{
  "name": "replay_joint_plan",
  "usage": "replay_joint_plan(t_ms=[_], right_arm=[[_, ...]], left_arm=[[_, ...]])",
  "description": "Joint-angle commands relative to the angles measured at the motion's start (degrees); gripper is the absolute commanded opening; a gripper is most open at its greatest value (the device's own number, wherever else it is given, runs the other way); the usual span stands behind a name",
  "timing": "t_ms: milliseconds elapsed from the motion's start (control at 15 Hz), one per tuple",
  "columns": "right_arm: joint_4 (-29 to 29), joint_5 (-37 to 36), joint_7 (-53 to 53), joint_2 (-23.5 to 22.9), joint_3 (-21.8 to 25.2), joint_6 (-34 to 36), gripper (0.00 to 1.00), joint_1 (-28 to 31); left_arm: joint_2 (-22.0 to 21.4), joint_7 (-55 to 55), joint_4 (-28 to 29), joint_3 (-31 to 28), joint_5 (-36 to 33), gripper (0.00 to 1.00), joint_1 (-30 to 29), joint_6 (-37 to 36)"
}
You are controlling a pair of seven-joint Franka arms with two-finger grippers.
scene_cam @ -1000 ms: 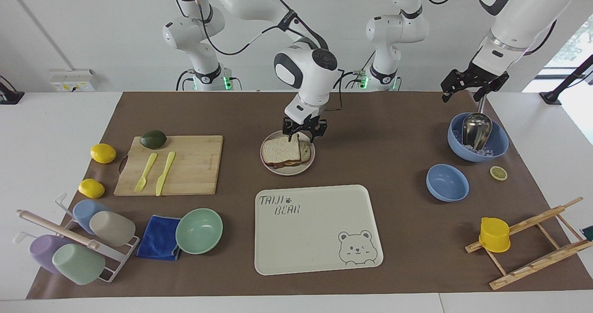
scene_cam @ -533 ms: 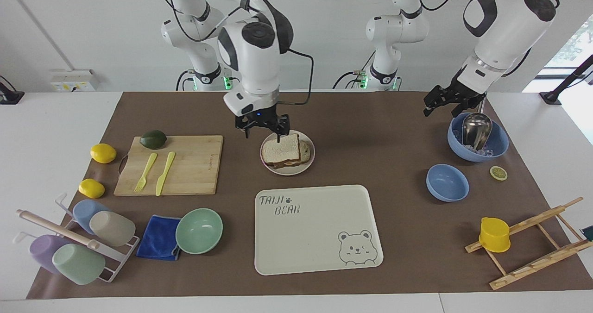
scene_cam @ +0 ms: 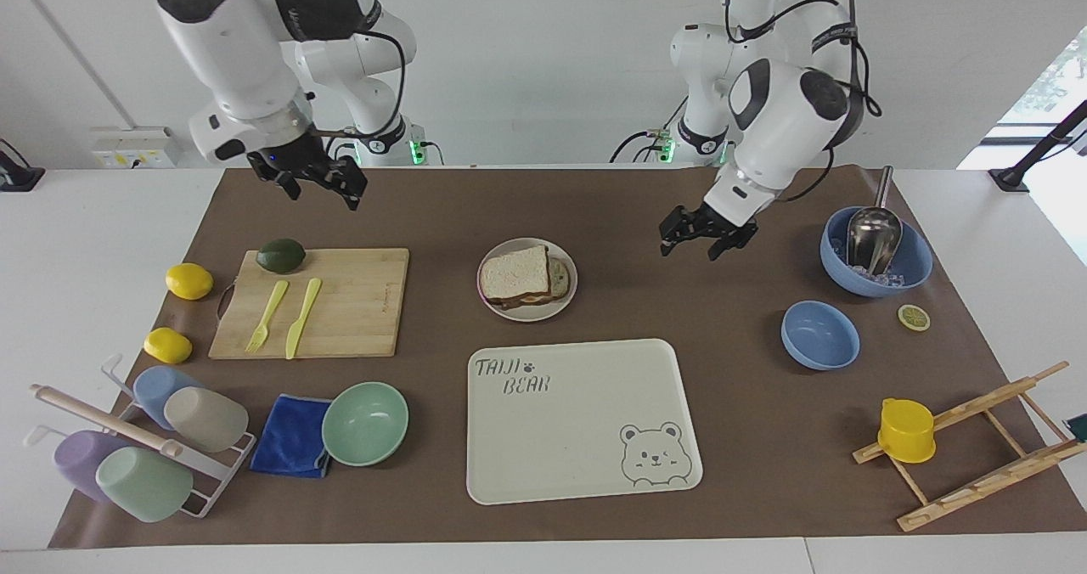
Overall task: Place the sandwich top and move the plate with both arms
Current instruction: 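Withdraw the right gripper while the left gripper reaches the plate rim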
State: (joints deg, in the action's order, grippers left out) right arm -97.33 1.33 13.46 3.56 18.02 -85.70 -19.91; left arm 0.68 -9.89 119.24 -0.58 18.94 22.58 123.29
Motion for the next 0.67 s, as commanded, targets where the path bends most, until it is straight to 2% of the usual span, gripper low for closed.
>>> replay_joint_plan(t_ms=[0, 133, 333, 467, 600], right_arm=[[-2.24, 1.05, -5.55, 1.01, 2.19, -1.04, 1.00, -0.22], [-3.21, 0.95, -5.90, 1.53, 2.37, -2.11, 1.00, 0.48], [-2.25, 0.52, -6.95, -1.44, 2.37, -2.63, 1.00, 2.50], [0.38, -0.36, -9.85, -5.13, 1.67, -3.07, 1.00, 3.91], [0.83, 0.33, -10.56, -5.41, 1.58, -2.29, 1.00, 4.35]], left_arm=[[4.75, -1.53, 0.64, -0.91, 5.03, 1.00, 5.70, 6.85], [7.65, -1.63, 2.13, -0.91, 7.50, 1.00, 8.96, 12.65], [12.40, -1.63, 2.14, -1.00, 11.90, 1.00, 12.65, 16.97], [13.99, -1.71, 2.23, -0.91, 12.08, 1.00, 13.63, 17.60], [14.00, -1.72, 2.23, -0.91, 12.17, 0.96, 13.63, 16.82]])
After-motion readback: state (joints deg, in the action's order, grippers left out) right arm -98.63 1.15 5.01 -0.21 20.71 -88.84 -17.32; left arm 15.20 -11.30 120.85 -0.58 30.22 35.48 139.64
